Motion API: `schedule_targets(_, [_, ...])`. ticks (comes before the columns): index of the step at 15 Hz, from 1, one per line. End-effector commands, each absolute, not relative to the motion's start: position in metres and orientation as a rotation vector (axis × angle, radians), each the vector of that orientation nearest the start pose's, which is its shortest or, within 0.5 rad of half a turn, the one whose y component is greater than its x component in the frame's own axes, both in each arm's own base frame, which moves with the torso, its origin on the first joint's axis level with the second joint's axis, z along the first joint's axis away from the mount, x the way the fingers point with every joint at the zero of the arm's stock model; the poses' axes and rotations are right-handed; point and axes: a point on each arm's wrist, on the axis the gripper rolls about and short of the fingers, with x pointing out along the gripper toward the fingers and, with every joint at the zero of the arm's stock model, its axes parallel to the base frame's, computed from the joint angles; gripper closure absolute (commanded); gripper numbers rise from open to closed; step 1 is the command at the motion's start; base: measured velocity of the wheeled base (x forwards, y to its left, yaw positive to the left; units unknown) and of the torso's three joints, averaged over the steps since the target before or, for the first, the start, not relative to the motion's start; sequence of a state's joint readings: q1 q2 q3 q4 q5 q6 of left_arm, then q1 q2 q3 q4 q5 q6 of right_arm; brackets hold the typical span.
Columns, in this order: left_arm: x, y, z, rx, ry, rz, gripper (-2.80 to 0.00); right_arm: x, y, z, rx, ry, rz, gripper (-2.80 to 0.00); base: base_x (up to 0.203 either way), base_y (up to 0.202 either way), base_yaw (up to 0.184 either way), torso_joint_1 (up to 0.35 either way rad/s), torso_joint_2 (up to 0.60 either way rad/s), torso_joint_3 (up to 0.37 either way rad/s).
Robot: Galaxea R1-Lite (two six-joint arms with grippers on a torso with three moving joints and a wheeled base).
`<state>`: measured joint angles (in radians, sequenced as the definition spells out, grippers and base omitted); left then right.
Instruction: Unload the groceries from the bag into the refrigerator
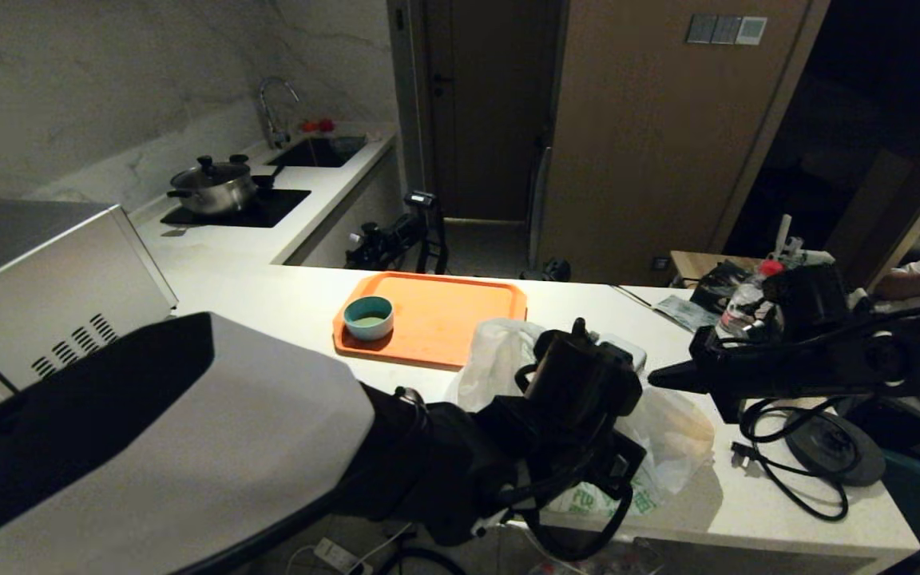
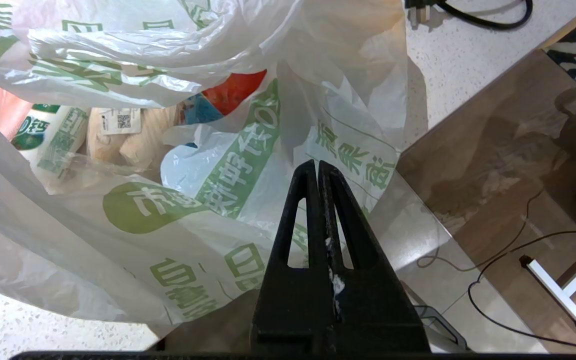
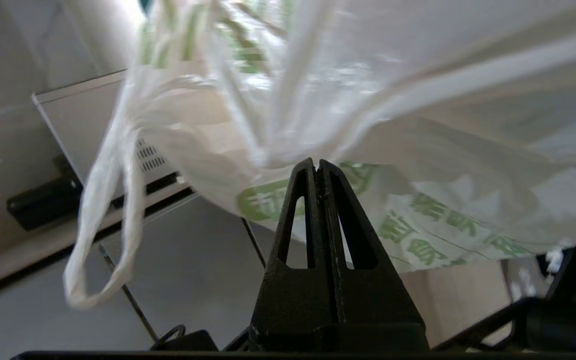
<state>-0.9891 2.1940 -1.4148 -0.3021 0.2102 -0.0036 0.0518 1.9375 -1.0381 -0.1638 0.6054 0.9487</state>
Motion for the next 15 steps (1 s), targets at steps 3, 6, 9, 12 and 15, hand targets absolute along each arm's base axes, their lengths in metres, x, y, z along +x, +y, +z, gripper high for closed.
schedule_targets(3, [0.2497,-0.358,0.1343,0.263,0.4,-0.746,0.0,0.338,0.0316,0.1391,1.065,0.942,0.27,0.0,0.0,0.0,0.0,0.0,0.0,0.0])
schedule_targets(6, [0.2491,-0.3547,0.1307,0.273,0.412,-0.74,0.0,0.3353,0.032,0.141,1.065,0.94,0.276,0.0,0.0,0.0,0.0,0.0,0.0,0.0])
schedule_targets(9, [0.2502,-0.3539,0.1295,0.274,0.415,-0.737,0.0,0.3351,0.0319,0.1406,1.066,0.941,0.273,0.0,0.0,0.0,0.0,-0.01,0.01,0.015])
schedule_targets(12, [0.25,-0.3536,0.1288,0.276,0.417,-0.736,0.0,0.3358,0.0321,0.1401,1.064,0.942,0.276,0.0,0.0,0.0,0.0,-0.045,0.12,0.063])
schedule_targets(15, [0.2502,-0.3539,0.1295,0.274,0.415,-0.736,0.0,0.336,0.0331,0.1406,1.063,0.941,0.281,0.0,0.0,0.0,0.0,-0.055,0.13,0.068])
